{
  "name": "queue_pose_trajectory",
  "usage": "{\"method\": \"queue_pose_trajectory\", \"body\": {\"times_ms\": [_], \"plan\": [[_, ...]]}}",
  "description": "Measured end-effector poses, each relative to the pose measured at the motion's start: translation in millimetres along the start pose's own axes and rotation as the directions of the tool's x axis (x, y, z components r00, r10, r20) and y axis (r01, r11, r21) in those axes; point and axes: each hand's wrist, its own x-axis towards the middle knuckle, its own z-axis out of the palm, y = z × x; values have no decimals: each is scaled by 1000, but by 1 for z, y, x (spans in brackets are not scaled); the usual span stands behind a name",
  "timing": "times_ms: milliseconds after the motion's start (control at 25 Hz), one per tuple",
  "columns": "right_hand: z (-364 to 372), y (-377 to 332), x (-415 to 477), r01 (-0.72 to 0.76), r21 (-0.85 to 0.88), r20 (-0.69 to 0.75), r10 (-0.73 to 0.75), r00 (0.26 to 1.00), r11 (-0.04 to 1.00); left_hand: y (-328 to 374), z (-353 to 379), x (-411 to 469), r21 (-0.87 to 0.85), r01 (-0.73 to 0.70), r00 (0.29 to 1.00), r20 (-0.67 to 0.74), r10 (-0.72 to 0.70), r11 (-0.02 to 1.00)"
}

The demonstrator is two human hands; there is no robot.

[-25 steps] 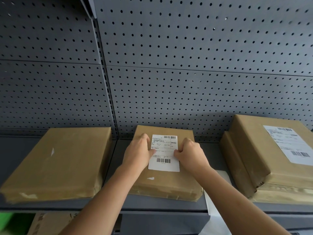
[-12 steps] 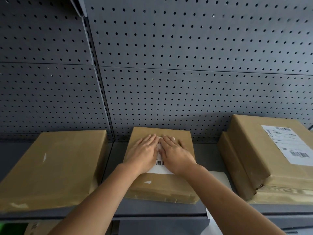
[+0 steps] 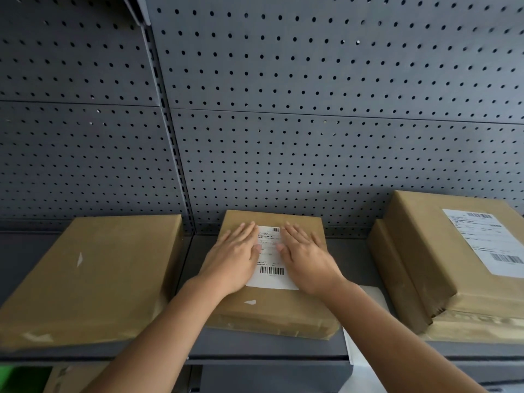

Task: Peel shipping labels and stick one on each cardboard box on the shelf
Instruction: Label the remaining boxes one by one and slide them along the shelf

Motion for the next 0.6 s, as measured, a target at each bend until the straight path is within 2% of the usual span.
{"method": "queue_pose_trajectory", "body": {"times_ms": [160, 240, 520, 600], "plan": [[9, -13, -17, 86, -15, 51, -86, 995, 996, 15, 5, -17, 61, -88, 994, 69, 84, 994], [13, -15, -21, 71, -65, 83, -65, 994, 995, 13, 8, -20, 81, -79, 993, 89, 72, 994], [4, 8, -35, -81, -79, 51, 85, 995, 994, -2, 2, -33, 68, 47, 994, 94, -53, 997], [1, 4, -41, -70, -69, 37, 73, 997, 995, 2, 0, -40, 51, 42, 995, 91, -46, 998]]}}
